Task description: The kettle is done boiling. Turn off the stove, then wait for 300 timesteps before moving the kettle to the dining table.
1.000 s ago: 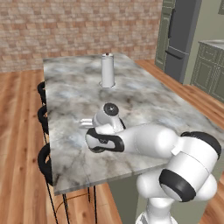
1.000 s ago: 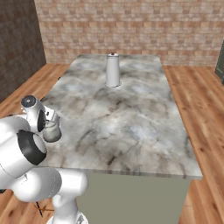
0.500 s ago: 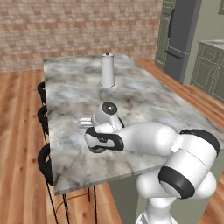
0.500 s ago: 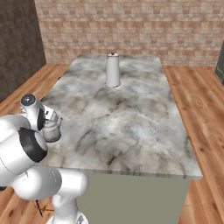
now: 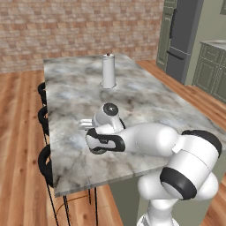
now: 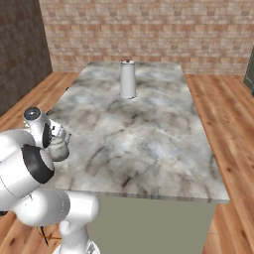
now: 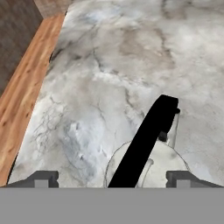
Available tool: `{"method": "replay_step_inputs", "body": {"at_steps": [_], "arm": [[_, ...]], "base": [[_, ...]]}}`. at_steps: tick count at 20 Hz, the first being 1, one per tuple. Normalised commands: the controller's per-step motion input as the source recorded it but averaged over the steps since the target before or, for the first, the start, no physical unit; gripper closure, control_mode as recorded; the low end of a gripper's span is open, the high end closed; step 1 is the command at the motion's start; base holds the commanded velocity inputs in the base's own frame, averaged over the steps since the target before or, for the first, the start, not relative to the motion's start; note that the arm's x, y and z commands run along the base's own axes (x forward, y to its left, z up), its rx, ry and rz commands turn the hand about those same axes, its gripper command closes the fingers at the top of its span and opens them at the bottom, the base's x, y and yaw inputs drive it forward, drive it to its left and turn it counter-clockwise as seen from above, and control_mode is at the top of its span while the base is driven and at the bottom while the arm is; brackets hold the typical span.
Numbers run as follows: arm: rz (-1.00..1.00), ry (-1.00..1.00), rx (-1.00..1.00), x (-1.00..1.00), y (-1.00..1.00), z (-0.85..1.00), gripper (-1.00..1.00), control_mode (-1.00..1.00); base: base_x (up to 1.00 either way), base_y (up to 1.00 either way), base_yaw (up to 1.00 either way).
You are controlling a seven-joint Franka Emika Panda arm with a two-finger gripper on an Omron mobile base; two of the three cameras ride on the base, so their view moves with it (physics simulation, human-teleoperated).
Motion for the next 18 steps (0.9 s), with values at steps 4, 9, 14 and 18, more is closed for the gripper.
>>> {"method": "replay_step_inputs", "body": {"at_steps": [4,9,14,18], "arm": [[0.0,0.0,0.0,0.0,0.0,0.0,-1.0,-1.0],[-0.01,0.0,0.0,0.0,0.0,0.1,-1.0,-1.0],[-0.02,0.0,0.0,-0.01,0.0,0.16,-1.0,-1.0],[-0.03,0.0,0.0,-0.03,0.0,0.18,-1.0,-1.0]], "base": [[0.0,0.0,0.0],[0.0,0.0,0.0],[0.0,0.0,0.0],[0.0,0.0,0.0]]}}
